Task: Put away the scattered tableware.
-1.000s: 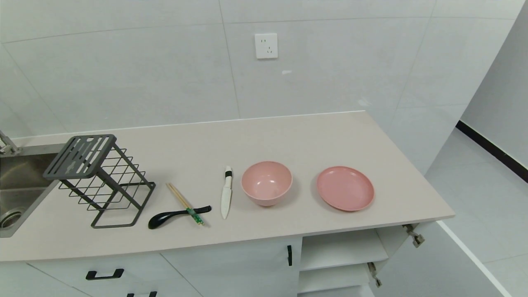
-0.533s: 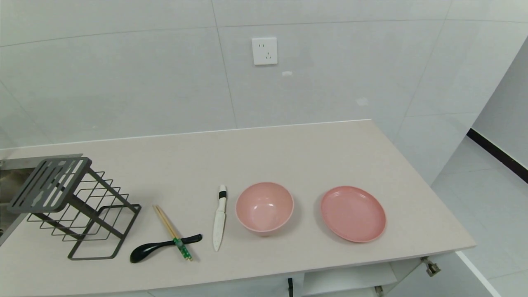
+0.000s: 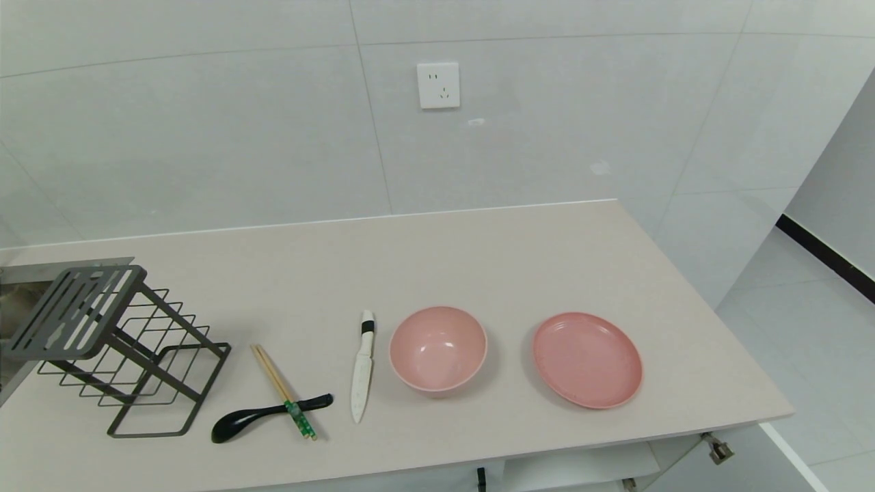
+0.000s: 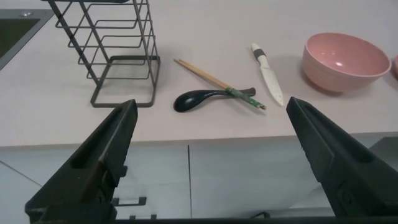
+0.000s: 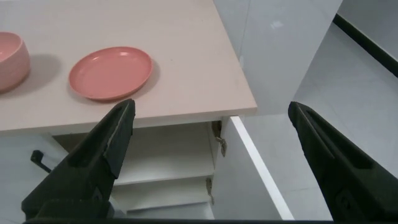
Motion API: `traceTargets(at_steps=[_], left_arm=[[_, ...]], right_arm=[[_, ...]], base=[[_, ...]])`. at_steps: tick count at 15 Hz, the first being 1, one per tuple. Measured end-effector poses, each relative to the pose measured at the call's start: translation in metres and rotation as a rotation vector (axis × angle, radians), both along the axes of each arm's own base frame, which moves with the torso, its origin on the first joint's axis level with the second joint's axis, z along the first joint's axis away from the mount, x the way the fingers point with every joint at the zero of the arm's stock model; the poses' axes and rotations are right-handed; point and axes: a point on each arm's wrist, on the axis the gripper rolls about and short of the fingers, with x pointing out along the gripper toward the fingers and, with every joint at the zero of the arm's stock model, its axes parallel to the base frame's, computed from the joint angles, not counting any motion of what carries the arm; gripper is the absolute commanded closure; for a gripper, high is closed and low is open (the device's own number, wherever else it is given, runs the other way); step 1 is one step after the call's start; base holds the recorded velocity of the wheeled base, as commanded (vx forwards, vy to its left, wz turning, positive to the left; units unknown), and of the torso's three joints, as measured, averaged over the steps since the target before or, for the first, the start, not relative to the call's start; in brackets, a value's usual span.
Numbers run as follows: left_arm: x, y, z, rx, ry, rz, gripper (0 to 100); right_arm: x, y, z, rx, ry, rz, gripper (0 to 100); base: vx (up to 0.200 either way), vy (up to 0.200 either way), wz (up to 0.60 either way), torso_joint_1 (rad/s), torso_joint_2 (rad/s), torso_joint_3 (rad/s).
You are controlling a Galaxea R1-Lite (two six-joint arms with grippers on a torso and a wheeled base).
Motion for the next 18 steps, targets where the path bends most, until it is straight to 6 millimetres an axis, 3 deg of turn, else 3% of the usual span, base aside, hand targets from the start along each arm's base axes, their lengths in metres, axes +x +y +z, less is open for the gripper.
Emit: traceTargets(at_steps=[2, 5, 7, 12, 18], left_arm=[[0.000, 0.000, 0.000, -0.002, 0.000, 0.008, 0], [0.000, 0.000, 0.000, 0.003, 0.000, 0.010, 0], [0.000, 0.000, 0.000, 0.003, 0.000, 0.010, 0], [0.000, 0.000, 0.000, 0.001, 0.001, 0.009, 0], [0.000, 0.000, 0.000, -0.002, 0.001, 0.009, 0]], right_arm=[[0.000, 0.000, 0.002, 0.000, -0.022, 0.003, 0], [-0.002, 0.000, 0.021, -0.014, -0.208, 0.016, 0], [-0.002, 0.003, 0.022, -0.032, -0.212, 0.115, 0], [0.014, 0.005, 0.027, -0.008, -0.005, 0.298, 0], [0.063, 0.012, 0.057, -0.003, 0.211, 0.416, 0]], base=[[0.000, 0.000, 0.00, 0.000, 0.00, 0.000], [0.000, 0.000, 0.00, 0.000, 0.00, 0.000], [0.000, 0.000, 0.00, 0.000, 0.00, 0.000], [0.000, 0.000, 0.00, 0.000, 0.00, 0.000], [0.000, 0.000, 0.00, 0.000, 0.00, 0.000]])
